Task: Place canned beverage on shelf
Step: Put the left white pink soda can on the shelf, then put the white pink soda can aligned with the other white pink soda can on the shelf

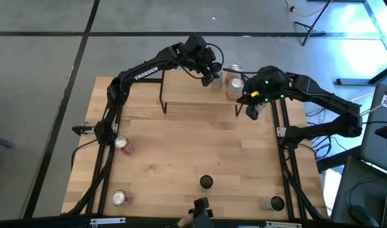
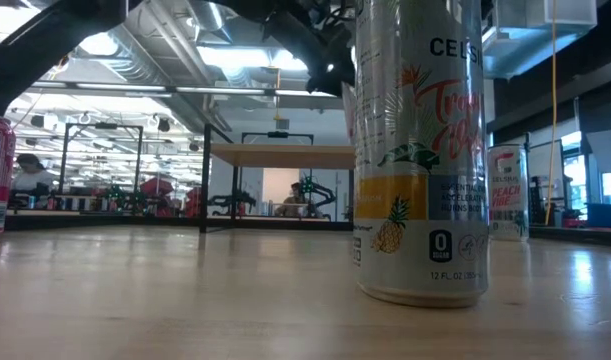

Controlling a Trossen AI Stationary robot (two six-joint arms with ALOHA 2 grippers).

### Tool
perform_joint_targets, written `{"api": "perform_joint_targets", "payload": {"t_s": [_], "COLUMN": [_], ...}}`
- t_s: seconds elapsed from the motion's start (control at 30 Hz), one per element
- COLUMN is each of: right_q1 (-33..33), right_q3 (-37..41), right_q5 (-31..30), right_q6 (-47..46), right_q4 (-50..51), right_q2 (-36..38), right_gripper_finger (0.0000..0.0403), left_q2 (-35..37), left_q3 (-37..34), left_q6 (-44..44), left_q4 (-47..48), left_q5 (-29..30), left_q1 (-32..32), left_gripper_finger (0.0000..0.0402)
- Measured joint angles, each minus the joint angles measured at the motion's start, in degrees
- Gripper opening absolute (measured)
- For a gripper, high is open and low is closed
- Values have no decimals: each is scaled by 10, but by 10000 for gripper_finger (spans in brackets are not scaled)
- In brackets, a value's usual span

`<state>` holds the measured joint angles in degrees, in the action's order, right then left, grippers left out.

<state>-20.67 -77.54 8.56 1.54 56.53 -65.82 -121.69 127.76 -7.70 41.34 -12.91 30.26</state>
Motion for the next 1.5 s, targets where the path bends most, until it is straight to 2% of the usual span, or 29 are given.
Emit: {"api": "perform_joint_targets", "payload": {"t_s": [0.13,0.33,0.47,0.8,1.07,1.2,1.33,1.5], "right_q1": [0,0,0,0,0,0,0,0], "right_q3": [0,0,0,0,0,-9,-32,-83], "right_q5": [0,0,0,0,0,-1,-19,-57], "right_q6": [0,2,2,2,14,26,18,-2], "right_q4": [3,6,6,-1,-29,-5,2,60], "right_q2": [0,0,0,0,0,0,0,1], "right_gripper_finger": [2,2,2,2,9,52,123,209], "left_q2": [0,-2,-4,30,104,141,165,191], "left_q3": [0,0,0,-1,-1,-1,-1,-1], "left_q6": [0,-4,-4,-1,18,45,57,57], "left_q4": [0,-11,-10,-8,67,138,193,217], "left_q5": [0,-4,-13,7,75,102,136,189], "left_q1": [-3,-4,-6,-18,-49,-80,-116,-160], "left_gripper_finger": [241,304,331,336,335,335,335,335]}}
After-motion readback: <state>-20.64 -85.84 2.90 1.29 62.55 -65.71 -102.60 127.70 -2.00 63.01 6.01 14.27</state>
